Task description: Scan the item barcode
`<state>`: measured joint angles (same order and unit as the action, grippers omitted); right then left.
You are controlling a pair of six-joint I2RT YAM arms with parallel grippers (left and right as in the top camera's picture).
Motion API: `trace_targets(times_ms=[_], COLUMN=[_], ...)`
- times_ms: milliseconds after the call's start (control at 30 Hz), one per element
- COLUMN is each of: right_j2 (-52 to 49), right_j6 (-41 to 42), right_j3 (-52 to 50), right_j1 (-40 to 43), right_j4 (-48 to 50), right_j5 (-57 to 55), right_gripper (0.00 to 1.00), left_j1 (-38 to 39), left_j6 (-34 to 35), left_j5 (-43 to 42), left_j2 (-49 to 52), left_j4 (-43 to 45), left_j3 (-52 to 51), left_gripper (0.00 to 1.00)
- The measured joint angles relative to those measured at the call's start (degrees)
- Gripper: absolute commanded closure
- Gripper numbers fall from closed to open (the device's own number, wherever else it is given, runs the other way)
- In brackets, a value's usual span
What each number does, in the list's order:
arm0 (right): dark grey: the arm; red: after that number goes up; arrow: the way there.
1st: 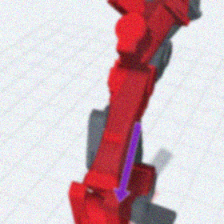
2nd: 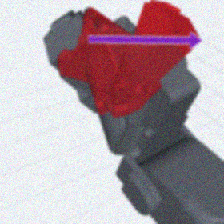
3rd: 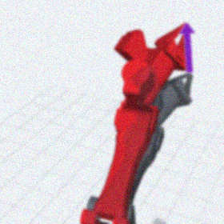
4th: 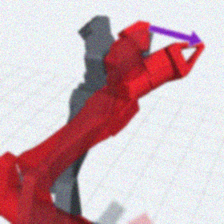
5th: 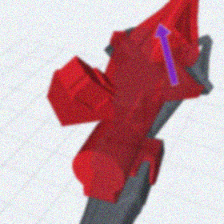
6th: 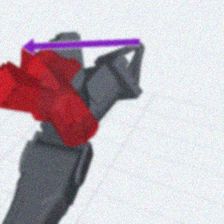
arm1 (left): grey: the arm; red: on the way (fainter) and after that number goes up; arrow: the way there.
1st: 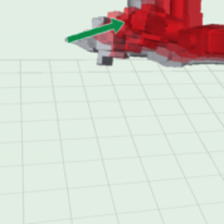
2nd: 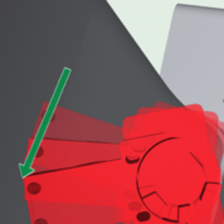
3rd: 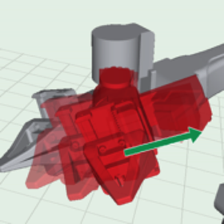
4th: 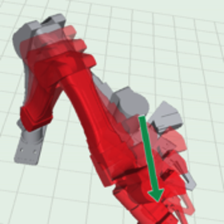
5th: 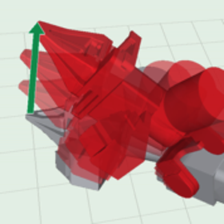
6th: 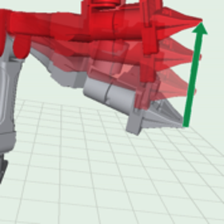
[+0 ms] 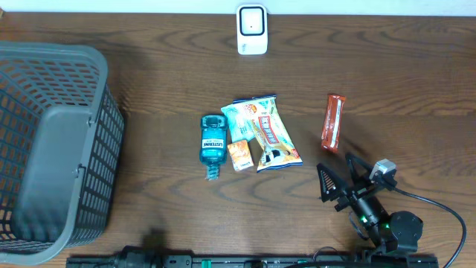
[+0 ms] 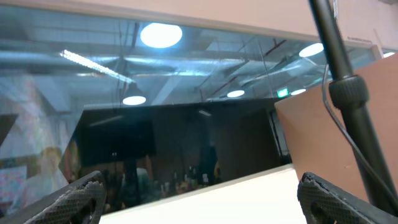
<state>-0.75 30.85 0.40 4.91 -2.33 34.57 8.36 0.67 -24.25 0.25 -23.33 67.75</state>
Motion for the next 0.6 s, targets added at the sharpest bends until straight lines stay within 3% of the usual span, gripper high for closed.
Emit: trace_targets(times_ms=[233,467,600], right_j2=[0.0,0.0,0.0], right_j6=[0.0,3.82,4.72], right_j3=[0.0,0.0,0.0], right_j1=[0.0,0.0,0.0], right_j4=[-0.04,-0.35,-0.35], right_j5=[4.33,5.7,5.81], right_gripper=[0.01,0.01,0.01], left_j1=[-2.93,-5.6,-5.6], left_j6=[0.68,0.85,0.85], left_j5=[8.59,16.96,18.67], left_j2=[0.0,0.13,1.53], left_j4=[-3.41,11.91,14.23], left_j3=[-0.74,-8.7,-13.11], left_gripper=[0.02,0.02,0.02])
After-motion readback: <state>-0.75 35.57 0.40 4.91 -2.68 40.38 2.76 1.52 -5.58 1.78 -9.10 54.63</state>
